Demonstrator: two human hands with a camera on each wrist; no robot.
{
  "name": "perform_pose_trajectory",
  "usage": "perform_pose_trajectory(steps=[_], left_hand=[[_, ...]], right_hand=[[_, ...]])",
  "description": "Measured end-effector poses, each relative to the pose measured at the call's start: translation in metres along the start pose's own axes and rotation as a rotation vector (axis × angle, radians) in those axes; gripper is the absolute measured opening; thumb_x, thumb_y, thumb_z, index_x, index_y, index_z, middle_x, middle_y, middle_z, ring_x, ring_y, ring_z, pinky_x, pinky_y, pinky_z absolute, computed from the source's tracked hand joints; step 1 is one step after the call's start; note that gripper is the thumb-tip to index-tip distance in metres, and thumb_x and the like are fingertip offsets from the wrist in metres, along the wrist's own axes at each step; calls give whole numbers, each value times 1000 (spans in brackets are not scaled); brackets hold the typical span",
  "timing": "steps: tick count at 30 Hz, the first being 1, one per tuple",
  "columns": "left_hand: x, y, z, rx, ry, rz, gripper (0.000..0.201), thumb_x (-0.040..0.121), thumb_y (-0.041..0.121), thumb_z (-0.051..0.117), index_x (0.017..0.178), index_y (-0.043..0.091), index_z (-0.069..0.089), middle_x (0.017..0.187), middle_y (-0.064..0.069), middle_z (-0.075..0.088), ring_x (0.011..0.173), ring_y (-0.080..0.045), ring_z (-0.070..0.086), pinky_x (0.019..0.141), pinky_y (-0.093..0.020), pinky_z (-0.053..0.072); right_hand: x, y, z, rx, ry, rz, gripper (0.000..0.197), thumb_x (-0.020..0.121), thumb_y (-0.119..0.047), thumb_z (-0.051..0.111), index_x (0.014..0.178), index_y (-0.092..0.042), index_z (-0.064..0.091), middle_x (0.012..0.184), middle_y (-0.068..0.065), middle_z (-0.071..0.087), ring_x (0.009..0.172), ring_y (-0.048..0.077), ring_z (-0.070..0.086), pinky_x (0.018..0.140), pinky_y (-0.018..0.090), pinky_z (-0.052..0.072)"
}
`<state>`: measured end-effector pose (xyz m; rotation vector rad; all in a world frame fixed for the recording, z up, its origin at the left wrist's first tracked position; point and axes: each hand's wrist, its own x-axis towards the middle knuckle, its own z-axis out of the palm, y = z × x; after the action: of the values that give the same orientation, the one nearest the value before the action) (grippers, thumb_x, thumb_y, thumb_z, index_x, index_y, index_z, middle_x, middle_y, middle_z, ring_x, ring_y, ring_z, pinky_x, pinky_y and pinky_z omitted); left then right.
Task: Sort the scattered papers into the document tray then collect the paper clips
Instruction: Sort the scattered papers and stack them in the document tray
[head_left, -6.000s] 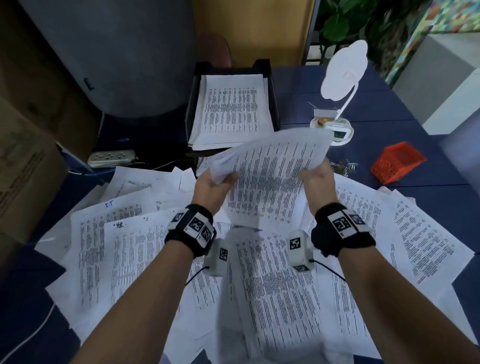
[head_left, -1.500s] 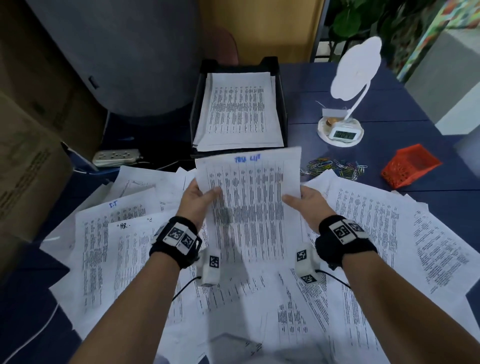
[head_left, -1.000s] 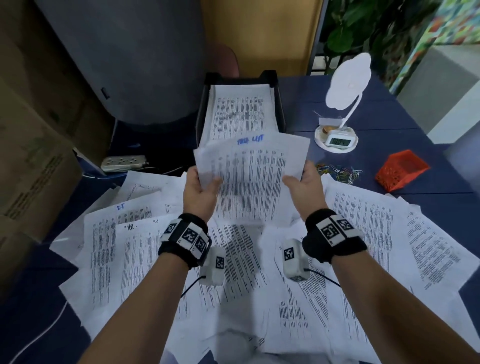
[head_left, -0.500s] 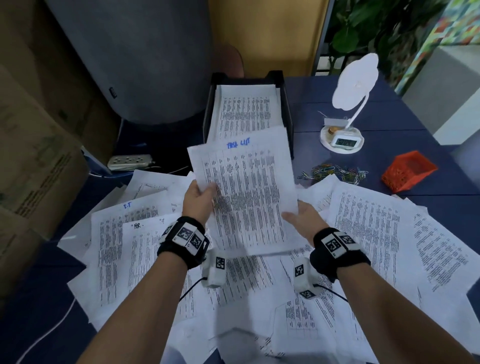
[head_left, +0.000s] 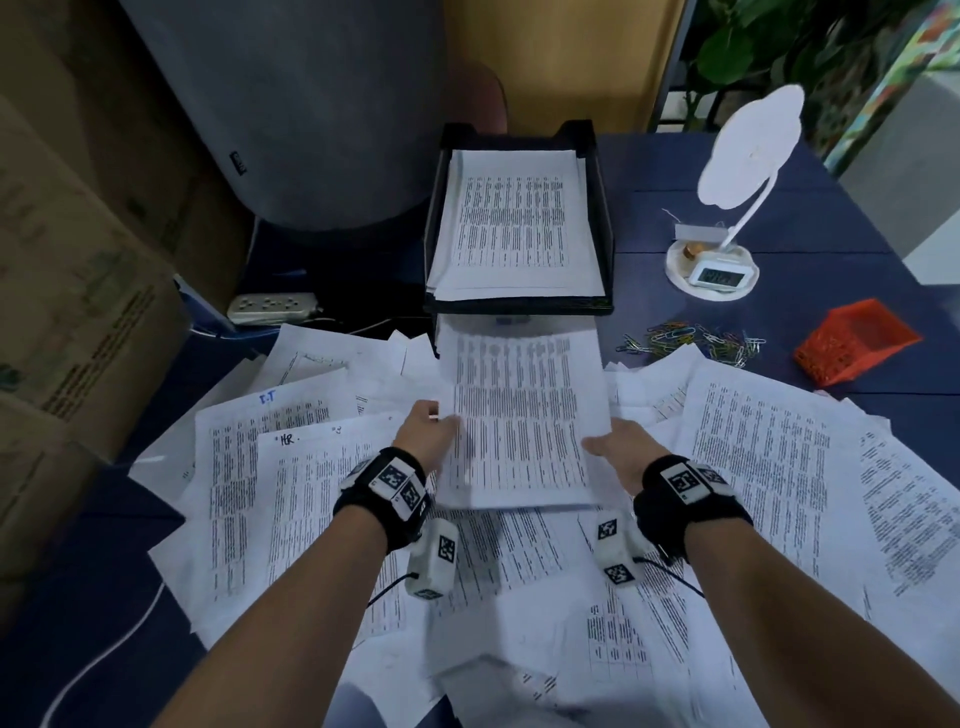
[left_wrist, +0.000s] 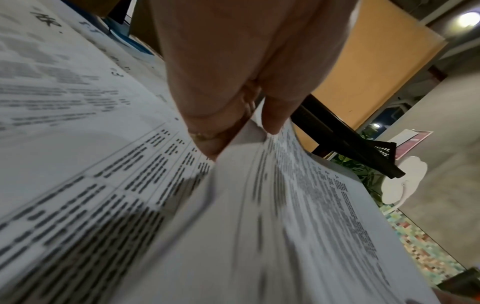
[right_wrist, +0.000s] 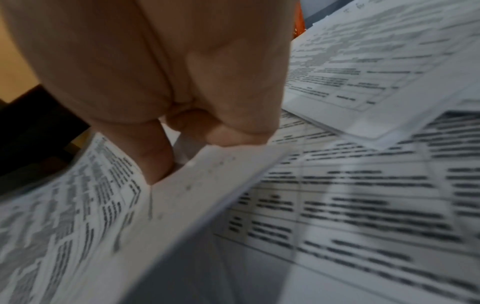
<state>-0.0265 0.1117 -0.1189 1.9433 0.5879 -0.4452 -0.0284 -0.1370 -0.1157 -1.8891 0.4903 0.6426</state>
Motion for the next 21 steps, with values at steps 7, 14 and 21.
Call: perform_pose_trajectory(steps=[7, 14, 21], left_hand=[[-6, 5, -2, 0, -347, -150, 41, 90, 7, 57, 124, 5, 35, 93, -18, 67, 63, -19, 64, 47, -25, 48], [38, 40, -12, -17, -148, -2, 27, 92, 7, 55, 114, 6, 39, 79, -12, 63, 54, -17, 53, 49, -27, 44], [88, 81, -7, -201, 54, 61, 19, 95, -5, 40, 95, 14, 38, 62, -9, 49, 29, -8, 45, 30, -12, 28]], right_hand=[[33, -38, -5, -110, 145, -60, 38, 87, -13, 56, 121, 3, 53, 115, 16, 61, 98, 29, 58, 82, 34, 48], [47, -63, -8, 88, -10, -43, 29, 92, -5, 52, 120, -8, 47, 109, 12, 59, 87, 33, 64, 67, 36, 54], [74, -80, -7, 266, 167, -25, 16, 94, 4, 44, 88, -8, 53, 85, 18, 61, 52, 25, 63, 43, 27, 50]])
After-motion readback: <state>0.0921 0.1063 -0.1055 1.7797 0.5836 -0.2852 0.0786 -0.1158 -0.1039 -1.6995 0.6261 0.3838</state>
